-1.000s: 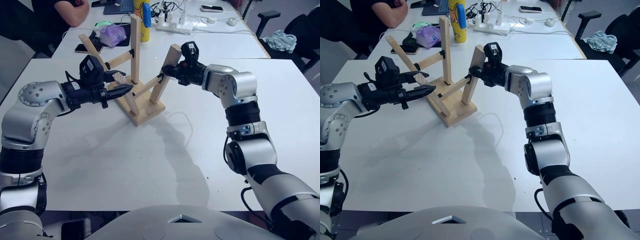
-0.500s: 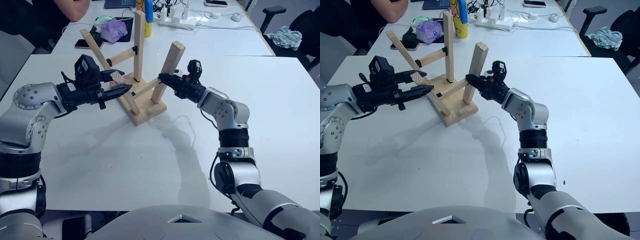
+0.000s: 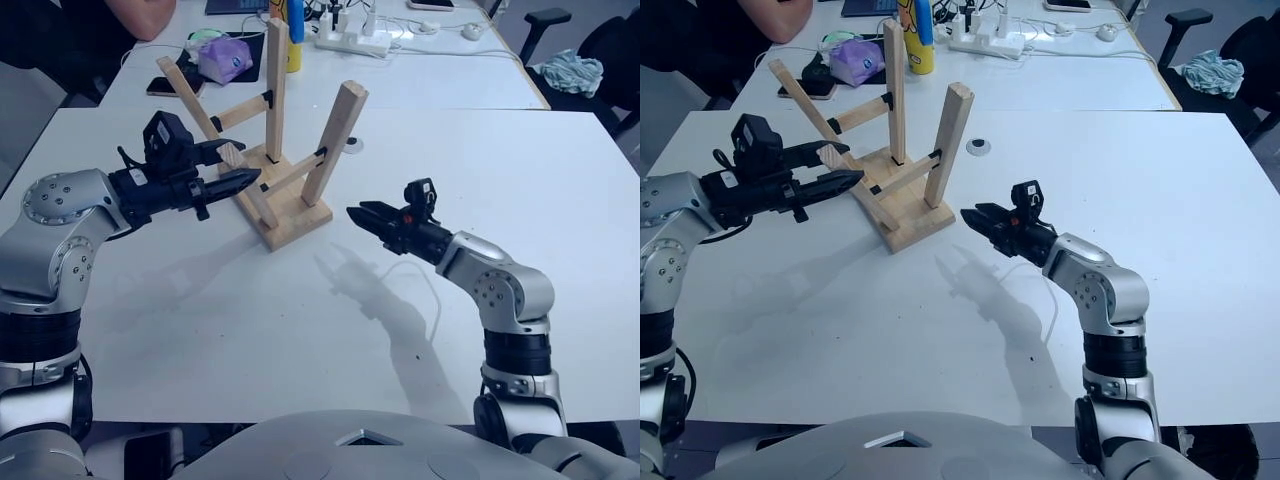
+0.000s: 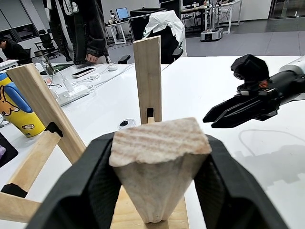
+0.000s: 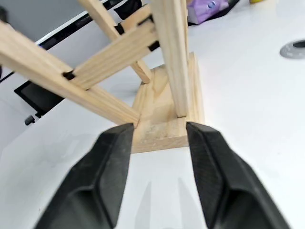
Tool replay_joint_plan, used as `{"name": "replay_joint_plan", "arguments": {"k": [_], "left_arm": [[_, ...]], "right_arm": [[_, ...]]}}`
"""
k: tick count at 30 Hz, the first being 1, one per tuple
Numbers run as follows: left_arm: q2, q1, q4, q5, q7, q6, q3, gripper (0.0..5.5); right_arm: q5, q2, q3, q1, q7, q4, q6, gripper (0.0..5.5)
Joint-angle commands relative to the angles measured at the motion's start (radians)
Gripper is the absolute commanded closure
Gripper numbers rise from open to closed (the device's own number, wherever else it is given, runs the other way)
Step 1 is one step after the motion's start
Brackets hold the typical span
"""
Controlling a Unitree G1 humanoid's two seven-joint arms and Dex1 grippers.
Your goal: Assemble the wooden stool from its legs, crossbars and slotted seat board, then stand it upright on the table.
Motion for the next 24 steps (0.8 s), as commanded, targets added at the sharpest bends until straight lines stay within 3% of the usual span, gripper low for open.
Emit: {"name": "replay_joint_plan", "arguments": {"k": [1,5,11,17,24], "left_arm": [[0.018,0.047,0.048,-0.009,-0.081,0.071,-0.061,3.46],[0.040,0.000,0.082,0.002,-0.157,0.060,-0.101,3.46],[0.010,-0.088,0.085,-0.025,-0.221,0.085,-0.163,3.46],[0.001,-0.076,0.011,-0.061,-0.276,0.076,-0.205,3.46],[-0.031,-0.060,-0.006,-0.020,-0.221,0.030,-0.213,3.46]], "right_arm": [[-0.127,-0.033,0.043,-0.022,-0.019,0.109,-0.153,4.20],[-0.315,-0.041,0.171,-0.117,0.009,0.344,-0.404,4.76],[-0.388,-0.002,0.235,-0.165,0.039,0.521,-0.511,5.49],[-0.434,-0.050,0.300,-0.126,0.129,0.542,-0.472,5.50],[-0.440,-0.212,0.326,0.024,0.189,0.315,-0.305,5.50]]}}
